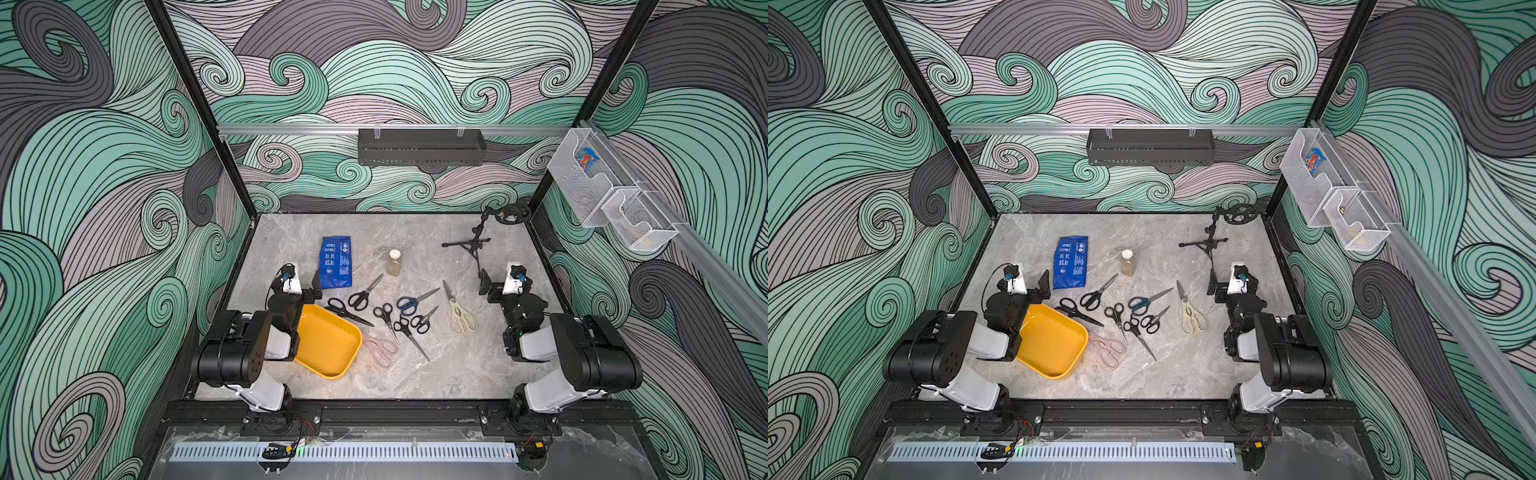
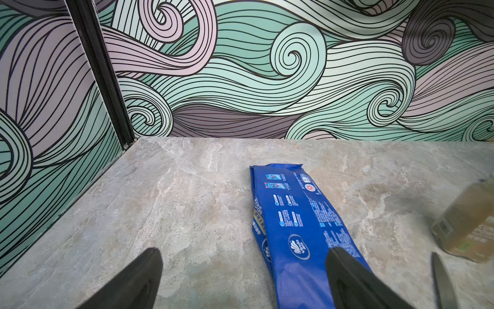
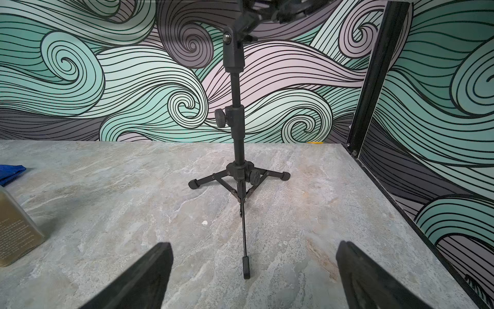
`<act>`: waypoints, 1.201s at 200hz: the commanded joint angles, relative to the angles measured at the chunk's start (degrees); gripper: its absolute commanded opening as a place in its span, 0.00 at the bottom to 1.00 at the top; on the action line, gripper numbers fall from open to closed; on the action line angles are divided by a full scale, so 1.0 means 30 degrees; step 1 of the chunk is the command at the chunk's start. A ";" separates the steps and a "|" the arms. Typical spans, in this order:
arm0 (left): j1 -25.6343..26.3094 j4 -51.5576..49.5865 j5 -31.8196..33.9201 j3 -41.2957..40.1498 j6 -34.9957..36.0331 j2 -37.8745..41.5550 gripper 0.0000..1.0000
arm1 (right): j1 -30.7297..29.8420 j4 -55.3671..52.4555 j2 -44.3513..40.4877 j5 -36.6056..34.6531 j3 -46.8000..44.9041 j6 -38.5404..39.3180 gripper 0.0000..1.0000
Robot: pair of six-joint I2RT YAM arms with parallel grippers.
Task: Put the scissors into the storage box
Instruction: Move the storage box to the center of the board.
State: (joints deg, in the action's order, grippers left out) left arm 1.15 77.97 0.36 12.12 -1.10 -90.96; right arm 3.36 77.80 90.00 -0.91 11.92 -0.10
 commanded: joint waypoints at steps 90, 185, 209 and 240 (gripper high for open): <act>-0.0075 0.0287 -0.0032 0.0053 -0.0218 0.0133 0.99 | 0.0234 0.0252 -0.0242 0.0227 0.0023 0.0052 1.00; -0.0086 -0.1085 0.1560 0.0395 -0.0753 0.1182 0.99 | 0.0376 0.1240 -0.1188 -0.2772 -0.0973 -0.1253 1.00; -0.0087 -0.3662 0.2520 0.1098 -0.1002 0.2985 0.99 | 0.0237 0.1270 -0.1971 -0.4019 -0.1357 -0.1472 1.00; -0.0090 -0.8472 0.3103 0.3643 -0.1929 0.5464 0.99 | 0.0109 -0.2076 -0.4629 -0.5420 -0.0881 -0.1785 1.00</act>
State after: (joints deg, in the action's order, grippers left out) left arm 1.15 64.71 6.94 16.32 -3.77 -79.07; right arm 4.08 77.69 81.30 -11.92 7.97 -4.01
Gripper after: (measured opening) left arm 0.986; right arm 0.999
